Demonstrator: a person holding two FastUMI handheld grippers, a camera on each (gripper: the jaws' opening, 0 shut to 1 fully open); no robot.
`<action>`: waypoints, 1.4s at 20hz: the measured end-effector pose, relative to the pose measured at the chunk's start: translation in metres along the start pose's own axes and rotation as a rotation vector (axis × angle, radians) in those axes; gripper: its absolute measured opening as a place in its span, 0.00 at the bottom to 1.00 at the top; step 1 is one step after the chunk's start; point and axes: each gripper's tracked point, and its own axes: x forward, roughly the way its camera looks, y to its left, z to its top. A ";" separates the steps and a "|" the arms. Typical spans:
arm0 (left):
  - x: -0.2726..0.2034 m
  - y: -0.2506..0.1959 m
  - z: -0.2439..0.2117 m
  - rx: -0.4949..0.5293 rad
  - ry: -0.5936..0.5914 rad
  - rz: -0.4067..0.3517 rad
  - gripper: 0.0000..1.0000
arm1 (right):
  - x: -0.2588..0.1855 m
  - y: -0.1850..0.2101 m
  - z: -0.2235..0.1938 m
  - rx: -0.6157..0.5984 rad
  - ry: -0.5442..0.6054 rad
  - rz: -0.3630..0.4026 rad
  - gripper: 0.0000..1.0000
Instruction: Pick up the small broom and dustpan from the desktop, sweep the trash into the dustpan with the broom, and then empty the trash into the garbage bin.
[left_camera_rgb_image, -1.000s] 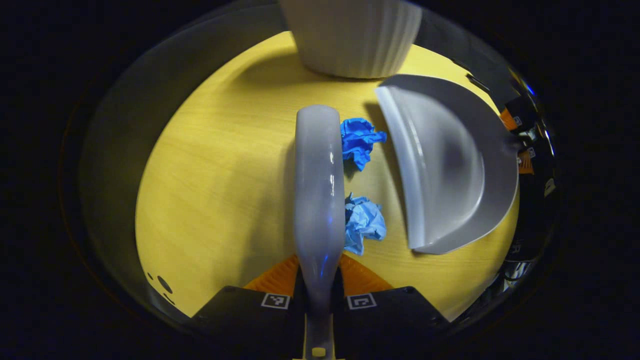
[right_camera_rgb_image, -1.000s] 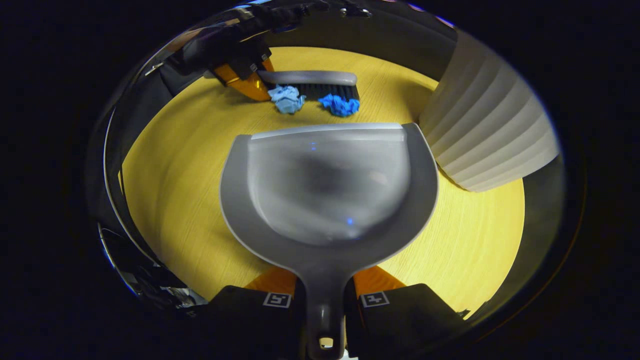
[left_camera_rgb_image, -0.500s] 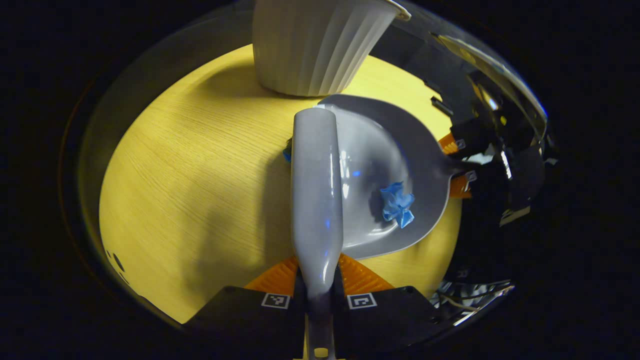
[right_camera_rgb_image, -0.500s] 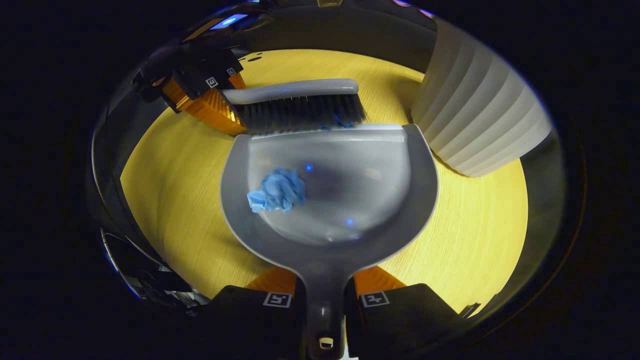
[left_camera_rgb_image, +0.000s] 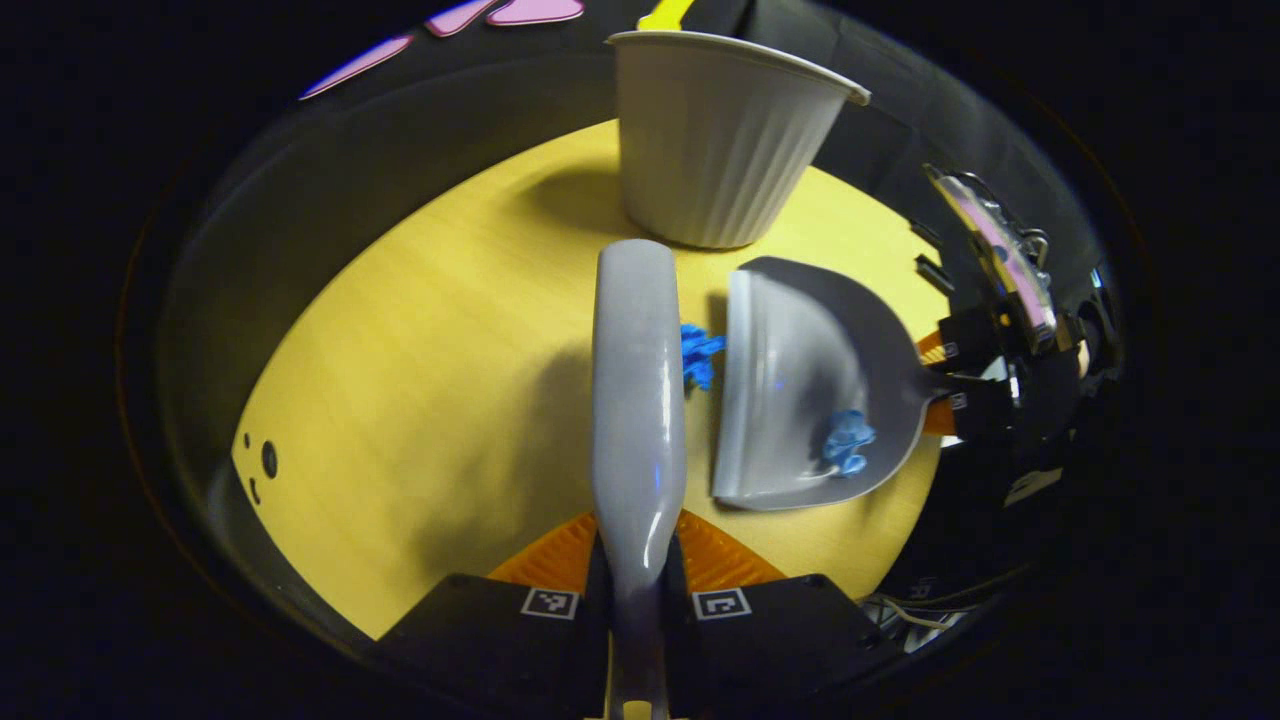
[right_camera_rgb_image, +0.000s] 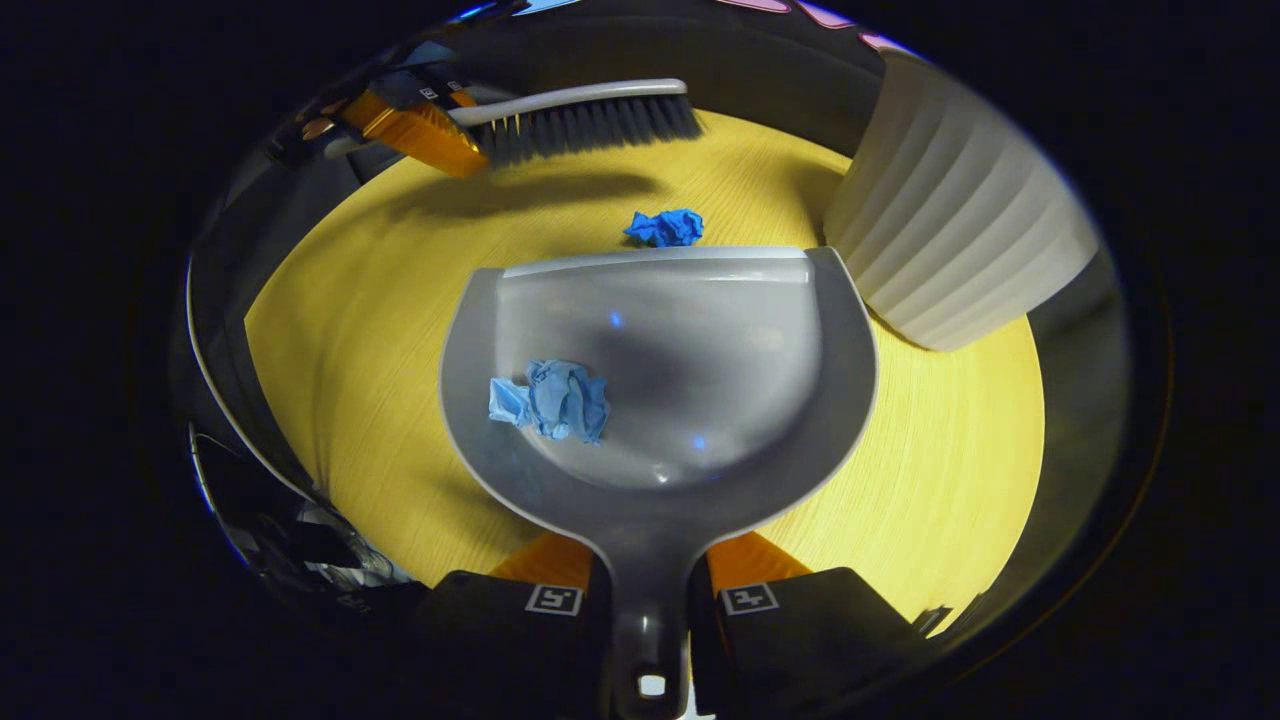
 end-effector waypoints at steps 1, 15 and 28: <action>0.007 0.001 0.001 -0.011 0.012 0.007 0.27 | -0.002 0.001 -0.003 0.008 0.013 0.005 0.35; 0.019 -0.075 -0.013 0.073 0.153 -0.194 0.24 | 0.000 0.007 -0.005 0.088 -0.011 0.027 0.35; -0.039 -0.042 -0.033 -0.092 -0.061 0.013 0.27 | -0.007 0.005 -0.006 0.144 -0.055 0.003 0.35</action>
